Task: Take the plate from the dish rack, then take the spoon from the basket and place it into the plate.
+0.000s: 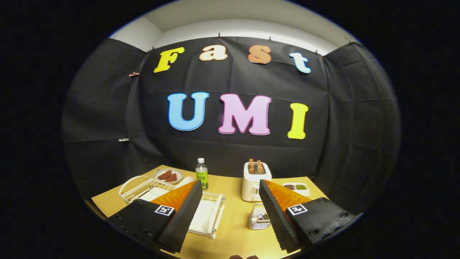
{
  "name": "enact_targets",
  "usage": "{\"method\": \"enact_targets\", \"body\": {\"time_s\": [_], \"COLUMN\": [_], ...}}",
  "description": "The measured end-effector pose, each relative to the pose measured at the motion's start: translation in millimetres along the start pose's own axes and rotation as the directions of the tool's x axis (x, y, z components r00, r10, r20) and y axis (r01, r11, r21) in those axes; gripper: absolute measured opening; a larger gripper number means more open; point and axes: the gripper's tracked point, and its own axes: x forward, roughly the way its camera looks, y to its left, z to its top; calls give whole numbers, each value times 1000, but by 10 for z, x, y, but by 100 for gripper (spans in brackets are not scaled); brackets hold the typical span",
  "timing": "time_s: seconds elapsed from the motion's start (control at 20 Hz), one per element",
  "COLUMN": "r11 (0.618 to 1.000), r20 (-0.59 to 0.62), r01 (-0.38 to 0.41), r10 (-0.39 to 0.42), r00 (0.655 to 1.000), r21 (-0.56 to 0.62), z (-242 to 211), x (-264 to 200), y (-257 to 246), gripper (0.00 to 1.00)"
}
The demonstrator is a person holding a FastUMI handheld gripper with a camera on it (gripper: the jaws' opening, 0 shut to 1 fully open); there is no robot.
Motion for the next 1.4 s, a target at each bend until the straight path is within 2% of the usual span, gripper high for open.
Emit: {"method": "enact_targets", "body": {"time_s": [0.15, 0.45, 0.55, 0.75, 0.85, 1.05, 1.1, 1.15, 1.3, 1.4], "r11": [997, 983, 984, 967, 959, 948, 944, 939, 932, 935], "r20": [-63, -247, -344, -515, -571, -632, -649, -665, -695, -694], "r01": [-76, -131, -97, -26, 24, 92, 114, 128, 152, 138], "r10": [77, 160, 145, 157, 148, 130, 123, 125, 130, 138], "r00": [995, 956, 928, 843, 807, 764, 751, 736, 707, 706], "r21": [25, 131, 152, 252, 283, 306, 310, 318, 329, 327], "z": [-2, -267, -485, -877, -1026, -1242, -1285, -1336, -1398, -1423], "x": [273, 794, 936, 1147, 1292, 1526, 1541, 1563, 1546, 1557], "y": [285, 743, 786, 985, 990, 1023, 1011, 1010, 1026, 1092], "gripper": [98, 98, 98, 99, 99, 97, 95, 86, 71, 68]}}
